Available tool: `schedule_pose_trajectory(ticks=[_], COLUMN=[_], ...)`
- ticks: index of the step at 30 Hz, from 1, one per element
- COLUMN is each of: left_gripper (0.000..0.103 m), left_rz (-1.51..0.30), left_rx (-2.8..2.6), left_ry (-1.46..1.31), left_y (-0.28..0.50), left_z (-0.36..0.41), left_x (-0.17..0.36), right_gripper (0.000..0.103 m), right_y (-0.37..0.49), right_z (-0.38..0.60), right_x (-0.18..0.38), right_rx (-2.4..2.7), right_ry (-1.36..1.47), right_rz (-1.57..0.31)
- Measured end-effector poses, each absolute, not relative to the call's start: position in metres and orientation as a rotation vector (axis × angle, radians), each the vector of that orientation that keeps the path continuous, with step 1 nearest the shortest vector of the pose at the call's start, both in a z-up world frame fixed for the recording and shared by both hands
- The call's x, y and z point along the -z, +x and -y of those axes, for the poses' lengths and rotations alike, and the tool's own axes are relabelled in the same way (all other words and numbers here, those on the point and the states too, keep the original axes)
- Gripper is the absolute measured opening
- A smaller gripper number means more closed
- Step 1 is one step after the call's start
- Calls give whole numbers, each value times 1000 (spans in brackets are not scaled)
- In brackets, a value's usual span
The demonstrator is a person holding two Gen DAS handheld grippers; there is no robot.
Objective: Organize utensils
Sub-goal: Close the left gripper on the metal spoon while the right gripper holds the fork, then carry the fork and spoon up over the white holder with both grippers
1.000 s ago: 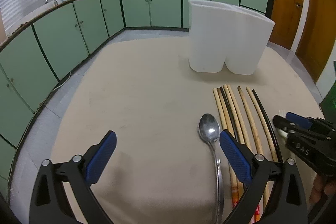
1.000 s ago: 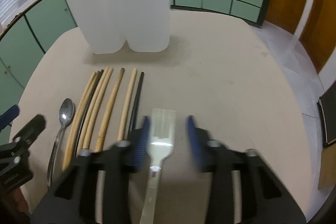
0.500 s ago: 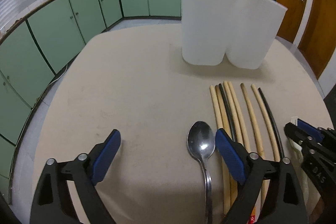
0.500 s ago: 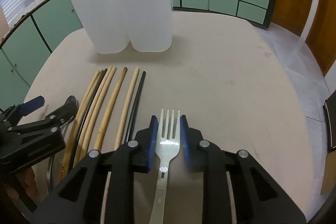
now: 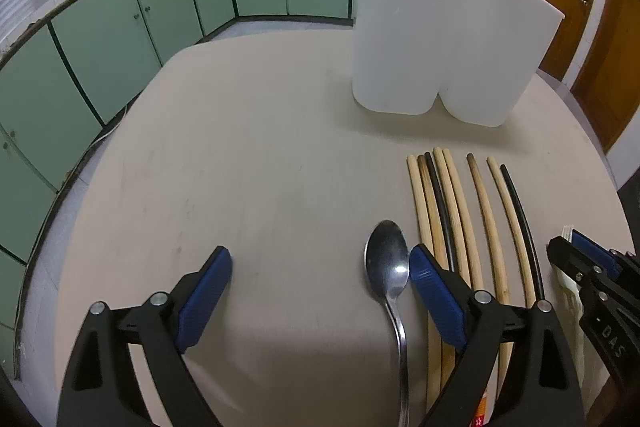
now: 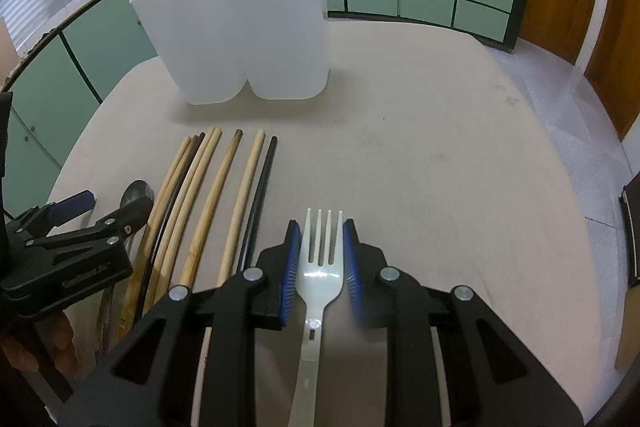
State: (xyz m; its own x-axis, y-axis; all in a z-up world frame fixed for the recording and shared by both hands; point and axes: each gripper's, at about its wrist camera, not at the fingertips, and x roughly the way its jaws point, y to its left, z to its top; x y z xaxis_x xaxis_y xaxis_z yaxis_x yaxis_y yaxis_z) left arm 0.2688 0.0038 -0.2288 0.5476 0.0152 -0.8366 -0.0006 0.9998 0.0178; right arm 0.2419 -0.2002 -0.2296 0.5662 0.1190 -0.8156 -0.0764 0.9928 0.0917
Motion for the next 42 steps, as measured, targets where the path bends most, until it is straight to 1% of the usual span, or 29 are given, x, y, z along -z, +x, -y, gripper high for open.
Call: schedule_pose_trajectory(ticks=[8,15,17,18,19,20,22,23,24,25,26,28,29,30,31,35,42], left_gripper=[91,90,87,83,80,79,77,75,71,64,60,45,42,32,26,26,26], left_rz=[-993,-995,-995,-997,-1000,-1005,-1017,-1022,-1026,-1027,-1026,-1023,-1021,-1016,-1010,-987,-783], left_rx=[-15,-5,7,14,21,25,30,29,29,33,36,48,52,61,69,122,199], left_ry=[27,-13,-11,-15,-21,-24,-25,-21,-18,-14,-6,4,6,6,8,-31,-99], left_y=[271,281,280,281,280,281,282,281,281,282,282,284,285,285,285,278,250], left_z=[3,-10,-10,-10,-8,-8,-6,-5,-2,0,1,3,4,3,3,-2,-17], left_x=[227,229,230,230,229,228,229,229,229,228,227,225,225,224,223,223,192], right_gripper=[22,22,23,23,26,28,38,39,39,39,39,36,32,21,21,21,21], right_y=[243,243,244,245,245,246,247,248,248,247,247,247,247,248,248,247,233], right_z=[198,196,195,196,196,196,195,194,193,191,190,188,188,188,190,194,210], right_x=[229,230,231,231,230,230,230,229,230,230,230,230,230,229,228,227,198], right_rx=[-115,-116,-118,-120,-124,-129,-152,-152,-149,-145,-142,-138,-136,-137,-143,-155,-209], right_ry=[42,35,36,41,47,52,60,56,47,32,24,17,16,16,23,36,99], right_rz=[-960,-955,-958,-961,-965,-969,-984,-987,-988,-986,-985,-990,-993,-996,-1000,-994,-839])
